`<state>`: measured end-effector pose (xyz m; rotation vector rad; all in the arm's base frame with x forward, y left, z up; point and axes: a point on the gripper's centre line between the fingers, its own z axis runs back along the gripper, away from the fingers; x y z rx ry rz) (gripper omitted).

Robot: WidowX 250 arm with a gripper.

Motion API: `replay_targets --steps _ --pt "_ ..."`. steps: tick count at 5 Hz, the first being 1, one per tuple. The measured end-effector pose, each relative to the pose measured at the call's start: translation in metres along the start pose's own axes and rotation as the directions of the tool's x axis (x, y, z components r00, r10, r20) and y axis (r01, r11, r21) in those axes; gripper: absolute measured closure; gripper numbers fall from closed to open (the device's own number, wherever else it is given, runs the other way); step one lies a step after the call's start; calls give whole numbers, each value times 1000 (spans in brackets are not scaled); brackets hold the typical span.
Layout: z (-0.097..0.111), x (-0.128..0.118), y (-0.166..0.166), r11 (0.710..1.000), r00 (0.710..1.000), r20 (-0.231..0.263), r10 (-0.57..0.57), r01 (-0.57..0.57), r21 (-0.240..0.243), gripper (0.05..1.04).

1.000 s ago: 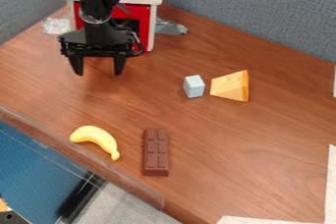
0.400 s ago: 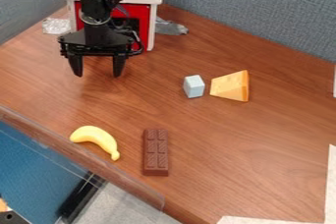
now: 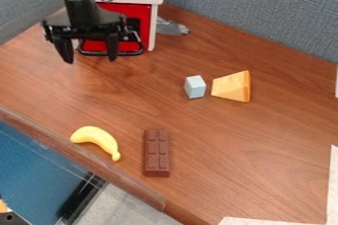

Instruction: Close the drawer

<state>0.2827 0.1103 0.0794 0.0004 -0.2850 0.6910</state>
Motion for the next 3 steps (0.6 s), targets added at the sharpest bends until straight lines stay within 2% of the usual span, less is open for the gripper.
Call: replay_targets --steps 1,3 --pt "30 -17 3 998 998 6 -57 57 -21 84" --pt "66 -64 1 972 973 -25 -231 232 29 84"
